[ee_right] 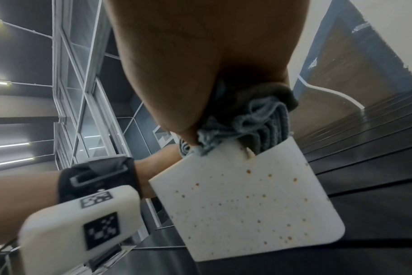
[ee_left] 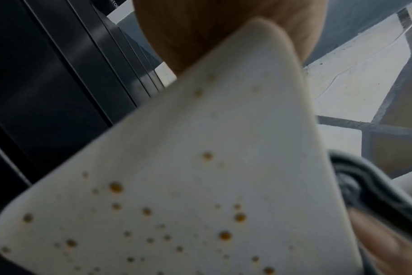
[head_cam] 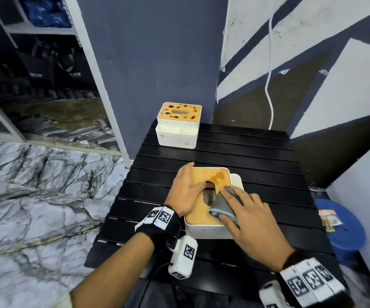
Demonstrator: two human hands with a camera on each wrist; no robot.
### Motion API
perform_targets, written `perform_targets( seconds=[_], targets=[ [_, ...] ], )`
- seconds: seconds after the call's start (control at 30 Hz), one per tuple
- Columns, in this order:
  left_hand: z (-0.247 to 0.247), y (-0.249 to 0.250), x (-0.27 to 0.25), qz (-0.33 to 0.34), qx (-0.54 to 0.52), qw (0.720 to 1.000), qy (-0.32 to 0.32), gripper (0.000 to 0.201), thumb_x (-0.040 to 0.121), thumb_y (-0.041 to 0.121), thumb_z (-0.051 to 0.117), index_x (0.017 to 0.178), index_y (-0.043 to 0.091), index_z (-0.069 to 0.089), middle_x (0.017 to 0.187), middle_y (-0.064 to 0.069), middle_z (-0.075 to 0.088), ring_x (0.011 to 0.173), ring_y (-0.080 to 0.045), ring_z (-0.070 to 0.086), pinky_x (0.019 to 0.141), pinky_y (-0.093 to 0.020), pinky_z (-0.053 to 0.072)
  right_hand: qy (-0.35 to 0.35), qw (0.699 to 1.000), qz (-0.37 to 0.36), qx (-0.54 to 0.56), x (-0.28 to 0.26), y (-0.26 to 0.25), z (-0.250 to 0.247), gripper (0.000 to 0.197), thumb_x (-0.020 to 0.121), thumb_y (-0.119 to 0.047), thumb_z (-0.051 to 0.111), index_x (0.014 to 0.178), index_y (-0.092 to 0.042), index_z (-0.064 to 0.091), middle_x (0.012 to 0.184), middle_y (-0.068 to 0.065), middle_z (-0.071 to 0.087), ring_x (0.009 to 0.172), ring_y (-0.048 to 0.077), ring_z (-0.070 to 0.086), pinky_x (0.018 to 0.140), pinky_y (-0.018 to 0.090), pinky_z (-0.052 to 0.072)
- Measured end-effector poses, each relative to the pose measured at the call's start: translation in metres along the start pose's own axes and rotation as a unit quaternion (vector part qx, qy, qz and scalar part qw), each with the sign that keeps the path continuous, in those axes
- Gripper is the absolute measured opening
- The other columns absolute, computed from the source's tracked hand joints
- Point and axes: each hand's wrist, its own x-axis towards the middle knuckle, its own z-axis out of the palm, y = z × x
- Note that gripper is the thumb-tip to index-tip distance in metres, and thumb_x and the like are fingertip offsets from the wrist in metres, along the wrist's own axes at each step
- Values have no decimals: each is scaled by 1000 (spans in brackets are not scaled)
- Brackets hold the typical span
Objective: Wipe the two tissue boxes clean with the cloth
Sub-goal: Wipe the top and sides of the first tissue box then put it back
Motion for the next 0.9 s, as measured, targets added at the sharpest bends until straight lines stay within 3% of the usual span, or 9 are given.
perform_targets(
  seconds=[0.1, 0.23, 0.37, 0.5, 0.6, 0.77, 0.9],
  targets=[
    [0, -2, 1, 10, 7, 1000, -8, 67, 100, 28, 58, 157, 16, 25, 161, -2, 28, 146, -19, 30, 113, -26, 23, 8, 1000, 8, -6, -6, 0, 2, 62, 91, -60, 23, 145, -31, 31, 146, -10, 36, 110, 16, 47, 83, 33, 45],
    [-2, -2, 2, 15, 13, 1000, -24, 68, 100, 29, 57, 158, 17, 23, 162, -2, 26, 146, -19, 30, 116, -31, 25, 20, 999, 31, -3, 25, 3, 3, 59, 95, -53, 38, 147, -28, 27, 149, -6, 31, 115, 20, 44, 89, 36, 41],
    [0, -6, 3, 18, 8, 1000, -20, 67, 100, 30, 57, 157, 19, 23, 161, -3, 27, 145, -20, 31, 113, -29, 26, 10, 999, 45, 22, 41, 2, -1, 60, 96, -52, 35, 149, -28, 21, 152, -5, 26, 121, 19, 38, 97, 37, 39],
    [3, -8, 4, 16, 0, 1000, -6, 66, 100, 28, 59, 156, 18, 25, 161, -2, 28, 146, -19, 30, 113, -26, 23, -11, 999, 13, 40, 11, 2, 0, 61, 93, -58, 23, 149, -33, 16, 153, -12, 19, 118, 14, 36, 96, 33, 38],
    [3, -8, 5, 21, 1, 1000, -6, 65, 100, 27, 59, 156, 18, 26, 160, -2, 29, 145, -18, 30, 110, -21, 21, -14, 1000, 1, 22, -6, 0, 0, 66, 89, -62, 13, 148, -34, 20, 152, -13, 24, 119, 14, 39, 93, 31, 40],
    [0, -7, 3, 23, 9, 999, -20, 66, 101, 28, 58, 157, 18, 25, 161, -1, 28, 146, -18, 30, 113, -26, 23, 4, 1000, 21, -7, 34, 7, -1, 58, 97, -52, 31, 148, -29, 21, 152, -6, 25, 122, 19, 38, 95, 36, 38],
    [0, -7, 3, 20, 4, 1000, -11, 65, 101, 27, 57, 156, 18, 25, 161, -1, 28, 146, -18, 30, 112, -25, 23, 3, 999, 43, 1, 63, 8, 0, 56, 98, -50, 32, 149, -28, 20, 153, -3, 24, 127, 21, 36, 100, 39, 36]
  ],
)
